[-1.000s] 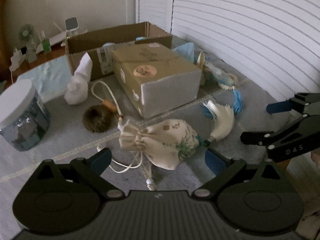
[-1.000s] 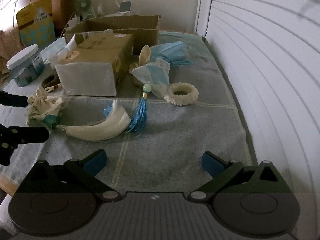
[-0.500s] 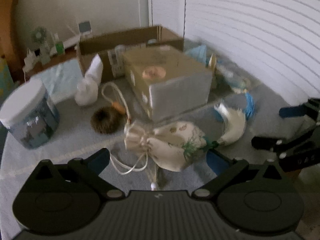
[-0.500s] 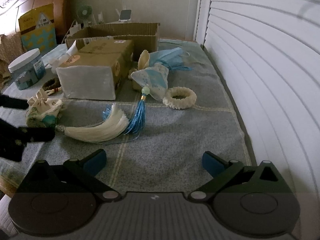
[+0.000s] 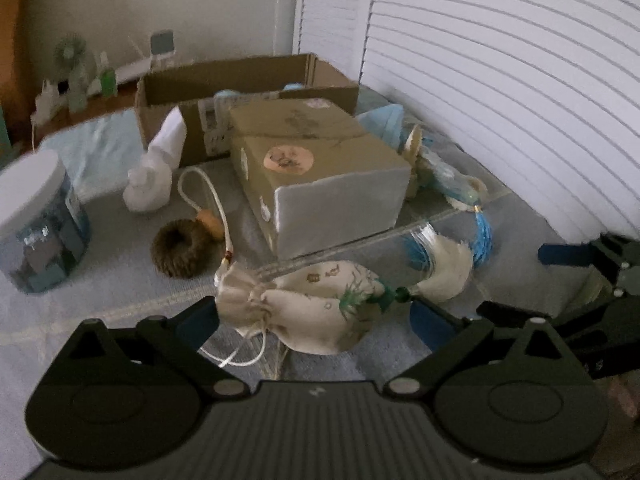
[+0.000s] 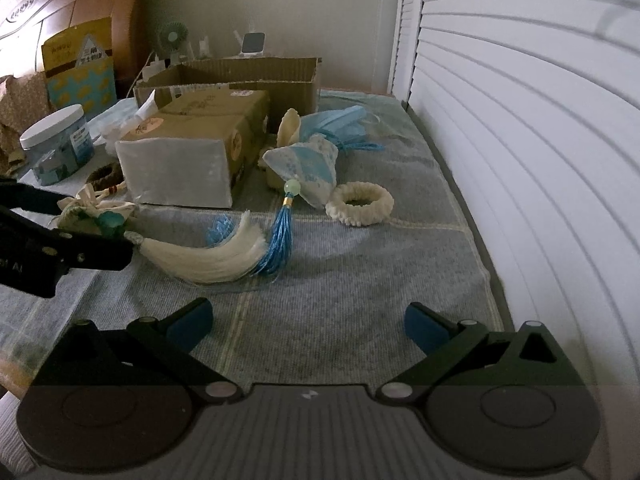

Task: Organize soft objects
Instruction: 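Close the left tool on the beige drawstring pouch, then grasp the blue patterned mask with the right tool while the left tool lifts the pouch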

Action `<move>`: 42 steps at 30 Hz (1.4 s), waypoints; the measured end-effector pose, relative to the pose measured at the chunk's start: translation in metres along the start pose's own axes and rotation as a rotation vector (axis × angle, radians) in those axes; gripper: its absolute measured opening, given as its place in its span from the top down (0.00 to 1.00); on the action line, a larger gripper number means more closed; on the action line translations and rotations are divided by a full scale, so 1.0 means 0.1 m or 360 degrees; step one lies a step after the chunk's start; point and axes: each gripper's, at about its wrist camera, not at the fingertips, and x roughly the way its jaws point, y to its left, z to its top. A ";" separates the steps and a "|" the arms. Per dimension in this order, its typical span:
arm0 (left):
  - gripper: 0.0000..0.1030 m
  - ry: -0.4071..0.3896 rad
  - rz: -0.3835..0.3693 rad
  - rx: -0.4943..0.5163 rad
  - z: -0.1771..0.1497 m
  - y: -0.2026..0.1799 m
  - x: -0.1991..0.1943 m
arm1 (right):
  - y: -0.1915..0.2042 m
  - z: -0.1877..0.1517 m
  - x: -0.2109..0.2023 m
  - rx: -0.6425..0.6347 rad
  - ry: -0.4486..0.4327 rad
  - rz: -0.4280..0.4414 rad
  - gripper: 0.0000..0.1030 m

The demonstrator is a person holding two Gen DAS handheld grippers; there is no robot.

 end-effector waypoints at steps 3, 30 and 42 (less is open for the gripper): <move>0.03 0.0008 -0.0037 -0.0049 0.01 0.06 -0.05 | 0.00 0.00 0.00 0.0001 -0.0008 -0.0003 0.00; 0.26 0.0117 -0.0301 0.0242 0.12 0.26 0.10 | 0.08 0.12 0.01 -0.0087 0.0066 -0.0069 0.00; 0.26 0.0043 -0.0181 0.0275 0.04 0.36 -0.07 | 0.00 0.62 0.00 -0.0027 -0.0029 -0.0022 0.20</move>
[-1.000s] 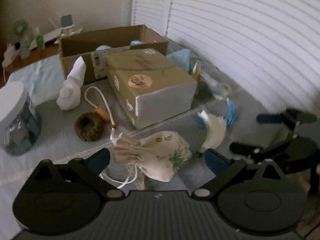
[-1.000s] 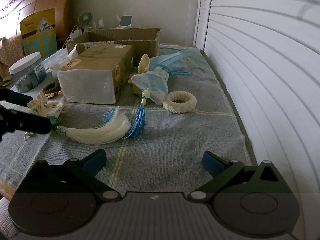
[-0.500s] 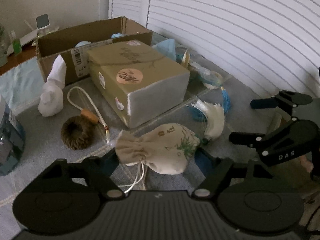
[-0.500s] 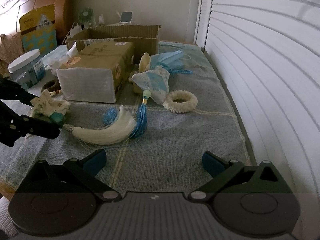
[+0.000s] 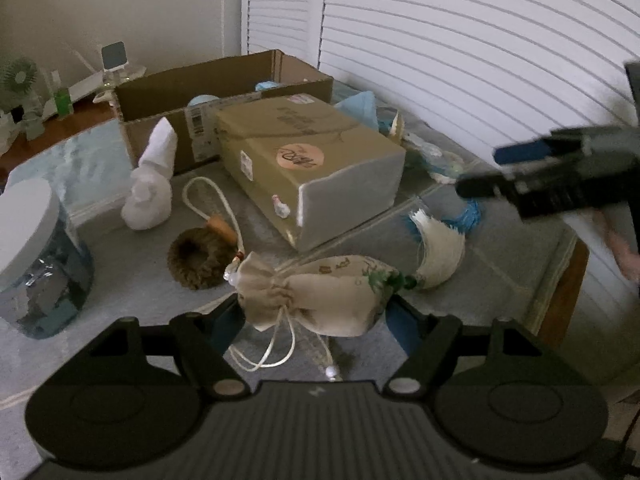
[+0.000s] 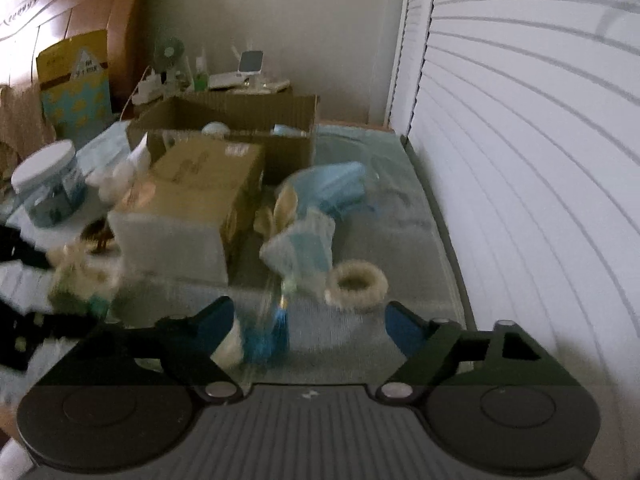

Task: Organize soft objects
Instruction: 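Grasp the blue patterned mask with the right tool while the left tool lifts the pouch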

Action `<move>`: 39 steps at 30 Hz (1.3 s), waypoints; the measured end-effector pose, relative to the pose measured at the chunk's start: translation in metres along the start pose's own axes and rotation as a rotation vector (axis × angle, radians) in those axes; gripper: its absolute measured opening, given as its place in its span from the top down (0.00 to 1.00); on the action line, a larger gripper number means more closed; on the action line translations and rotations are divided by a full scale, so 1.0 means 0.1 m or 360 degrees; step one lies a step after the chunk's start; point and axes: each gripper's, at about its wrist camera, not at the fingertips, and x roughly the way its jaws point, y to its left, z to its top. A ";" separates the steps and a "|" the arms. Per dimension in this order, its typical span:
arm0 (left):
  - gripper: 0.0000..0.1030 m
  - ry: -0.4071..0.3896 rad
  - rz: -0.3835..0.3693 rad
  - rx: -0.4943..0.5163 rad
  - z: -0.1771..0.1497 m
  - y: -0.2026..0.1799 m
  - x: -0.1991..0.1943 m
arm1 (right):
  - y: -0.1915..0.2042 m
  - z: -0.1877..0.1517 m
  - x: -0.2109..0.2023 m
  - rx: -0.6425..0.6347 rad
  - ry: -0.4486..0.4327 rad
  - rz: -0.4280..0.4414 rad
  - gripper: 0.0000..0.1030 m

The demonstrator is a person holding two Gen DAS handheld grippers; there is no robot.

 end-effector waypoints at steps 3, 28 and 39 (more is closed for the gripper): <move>0.26 -0.0014 -0.0011 -0.0008 0.00 0.02 -0.03 | -0.05 0.17 0.03 0.0046 -0.0050 0.0009 0.24; 0.16 0.0058 -0.0049 0.0064 0.01 -0.11 0.05 | -0.03 0.30 0.53 0.0086 0.0118 0.0023 0.56; 0.18 0.0052 -0.0051 -0.0047 0.04 -0.04 0.15 | 0.06 0.19 0.25 -0.0002 0.0074 -0.0061 0.66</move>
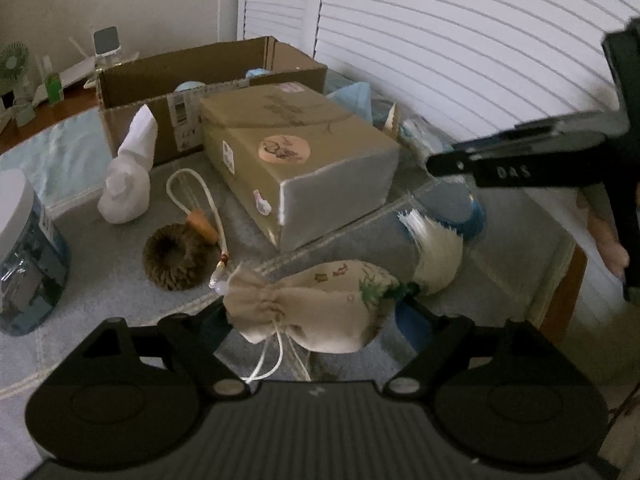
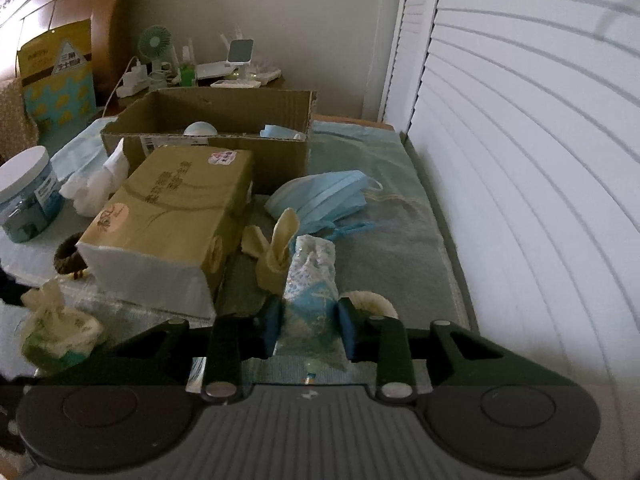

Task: Organize soft objects
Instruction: 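Grasp the blue patterned mask with the right tool while the left tool lifts the pouch, then carry the pouch into the cardboard box and open the left tool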

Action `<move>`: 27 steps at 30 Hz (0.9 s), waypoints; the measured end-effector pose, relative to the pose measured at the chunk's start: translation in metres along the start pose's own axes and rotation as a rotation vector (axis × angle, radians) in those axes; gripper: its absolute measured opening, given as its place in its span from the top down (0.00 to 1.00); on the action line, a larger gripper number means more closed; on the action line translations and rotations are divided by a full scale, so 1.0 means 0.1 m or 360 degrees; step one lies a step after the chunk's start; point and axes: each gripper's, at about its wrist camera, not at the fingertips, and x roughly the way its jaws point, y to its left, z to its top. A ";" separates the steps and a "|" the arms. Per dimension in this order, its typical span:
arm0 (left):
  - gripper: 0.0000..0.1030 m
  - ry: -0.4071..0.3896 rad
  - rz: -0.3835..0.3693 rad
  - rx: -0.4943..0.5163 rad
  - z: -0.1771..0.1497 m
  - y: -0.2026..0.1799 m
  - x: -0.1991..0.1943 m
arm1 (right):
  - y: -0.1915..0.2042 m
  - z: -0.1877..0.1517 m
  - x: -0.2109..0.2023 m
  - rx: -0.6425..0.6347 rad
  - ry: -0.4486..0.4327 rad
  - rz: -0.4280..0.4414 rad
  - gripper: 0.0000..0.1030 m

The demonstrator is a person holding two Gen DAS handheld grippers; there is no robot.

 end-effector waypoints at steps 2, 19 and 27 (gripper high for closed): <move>0.21 -0.0011 -0.0009 -0.0006 0.00 0.01 -0.01 | 0.00 -0.02 -0.03 0.0003 0.0000 -0.0009 0.66; 0.27 -0.0098 0.0048 0.0103 -0.03 -0.05 -0.45 | 0.05 -0.05 -0.37 -0.0030 -0.0083 -0.0010 0.66; 0.27 -0.0176 0.0093 0.0188 0.13 -0.06 -0.81 | 0.08 0.08 -0.57 -0.0076 -0.0150 0.0013 0.66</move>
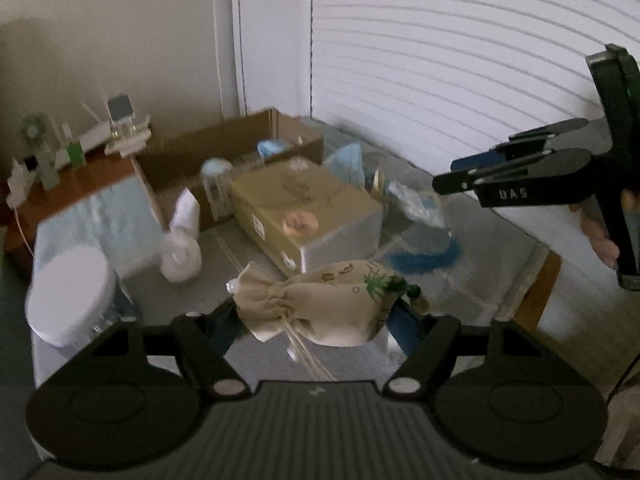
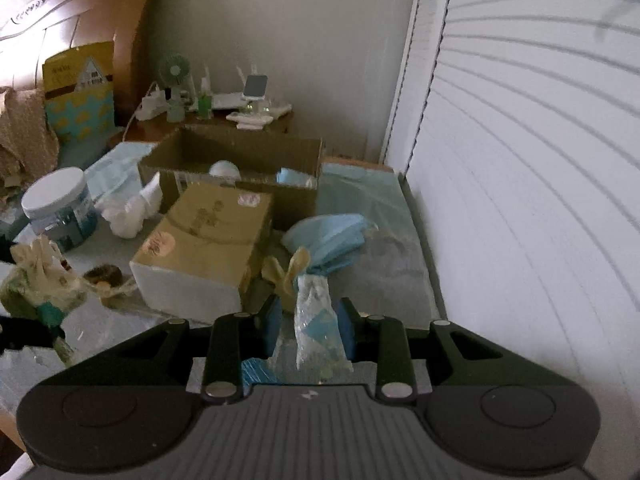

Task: Organize soft objects
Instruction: 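Carry the pouch into the cardboard box and open the left tool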

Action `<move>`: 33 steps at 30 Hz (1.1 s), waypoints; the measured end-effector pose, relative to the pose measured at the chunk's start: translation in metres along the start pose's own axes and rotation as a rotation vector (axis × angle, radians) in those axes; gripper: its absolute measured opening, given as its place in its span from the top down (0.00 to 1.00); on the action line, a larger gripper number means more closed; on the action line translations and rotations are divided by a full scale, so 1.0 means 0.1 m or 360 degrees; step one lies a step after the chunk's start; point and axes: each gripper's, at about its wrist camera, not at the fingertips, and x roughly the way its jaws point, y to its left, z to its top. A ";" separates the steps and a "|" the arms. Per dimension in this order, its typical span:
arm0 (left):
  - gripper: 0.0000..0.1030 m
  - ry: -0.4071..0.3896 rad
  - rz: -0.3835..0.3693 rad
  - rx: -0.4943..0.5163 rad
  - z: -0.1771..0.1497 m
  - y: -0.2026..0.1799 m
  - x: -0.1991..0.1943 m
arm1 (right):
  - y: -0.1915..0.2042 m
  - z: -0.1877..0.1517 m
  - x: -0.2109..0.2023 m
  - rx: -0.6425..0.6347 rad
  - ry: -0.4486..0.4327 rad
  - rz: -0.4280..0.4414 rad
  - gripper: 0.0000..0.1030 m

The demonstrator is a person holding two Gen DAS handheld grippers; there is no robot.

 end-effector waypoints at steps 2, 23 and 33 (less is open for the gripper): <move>0.27 -0.0021 0.0013 0.0012 0.08 0.03 -0.06 | 0.02 0.04 -0.05 -0.0012 -0.0022 0.0003 0.66; 0.27 -0.0226 0.0204 -0.0082 1.59 0.55 0.43 | -0.02 0.23 -0.28 0.0004 -0.0190 0.0059 0.66; 0.27 -0.0136 0.0275 -0.0171 2.00 0.68 1.33 | -0.14 0.27 -0.21 0.0064 -0.0199 0.0049 0.66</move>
